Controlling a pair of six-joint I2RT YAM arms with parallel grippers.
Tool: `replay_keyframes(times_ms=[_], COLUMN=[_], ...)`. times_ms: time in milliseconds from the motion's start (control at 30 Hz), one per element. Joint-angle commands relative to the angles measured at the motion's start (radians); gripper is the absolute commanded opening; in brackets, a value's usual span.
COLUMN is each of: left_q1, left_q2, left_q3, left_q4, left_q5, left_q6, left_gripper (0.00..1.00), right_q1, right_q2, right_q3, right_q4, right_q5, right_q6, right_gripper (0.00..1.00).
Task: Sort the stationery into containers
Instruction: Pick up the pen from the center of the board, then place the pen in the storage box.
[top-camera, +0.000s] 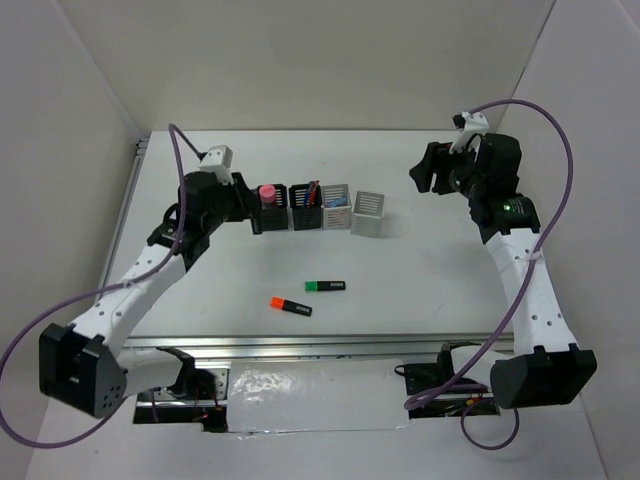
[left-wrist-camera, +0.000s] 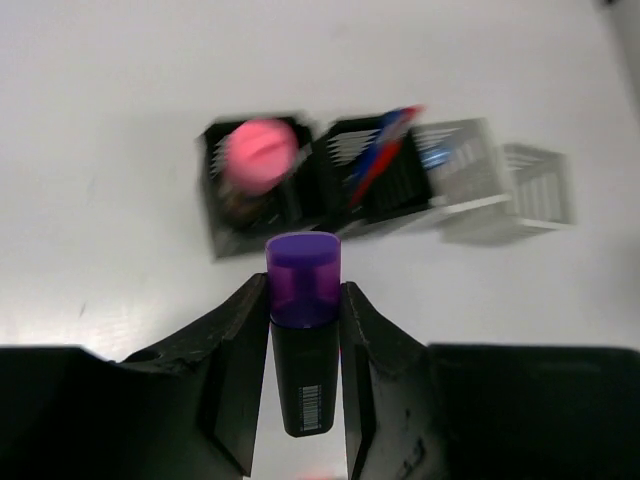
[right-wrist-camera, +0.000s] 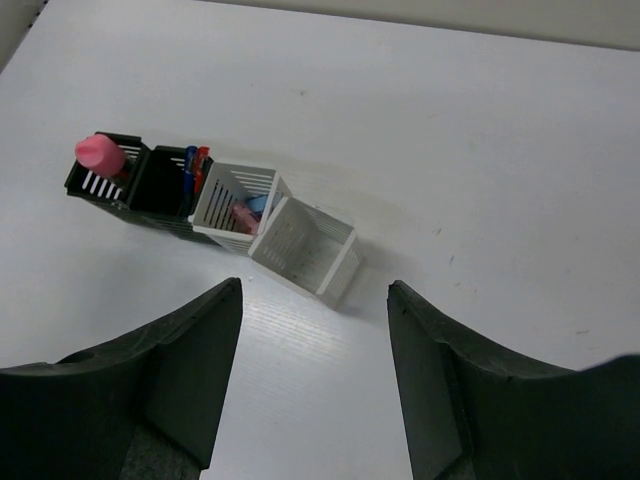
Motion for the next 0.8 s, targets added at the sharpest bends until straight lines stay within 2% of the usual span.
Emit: replay_keyframes(times_ms=[0, 67, 133, 267, 367, 533, 767], left_q1=[-0.107, -0.161, -0.243, -0.409, -0.477, -0.489, -0.494], left_q2=[-0.081, -0.072, 0.004, 0.146, 0.275, 0.495, 0.671], left_q3=[-0.071, -0.086, -0.057, 0.047, 0.162, 0.366, 0.49], left_q4=[0.293, 0.425, 0.475, 0.657, 0.69, 0.72, 0.802], left_q5=[0.027, 0.027, 0.027, -0.006, -0.046, -0.06, -0.112], left_q6=[0.133, 0.191, 0.216, 0.352, 0.442, 0.455, 0.432], left_gripper=[0.0, 0.0, 0.0, 0.0, 0.0, 0.0, 0.0], right_q1=[-0.031, -0.037, -0.075, -0.111, -0.132, -0.158, -0.187], right_q2=[-0.032, -0.038, -0.05, -0.062, -0.067, -0.088, -0.093], right_q3=[-0.017, -0.026, -0.041, -0.098, -0.106, -0.122, -0.129], right_q4=[0.019, 0.019, 0.031, 0.05, 0.042, 0.037, 0.013], right_q5=[-0.015, -0.015, -0.013, -0.015, -0.026, -0.023, -0.032], right_q6=[0.01, 0.018, 0.03, 0.038, 0.045, 0.041, 0.016], right_gripper=[0.66, 0.66, 0.66, 0.66, 0.66, 0.66, 0.66])
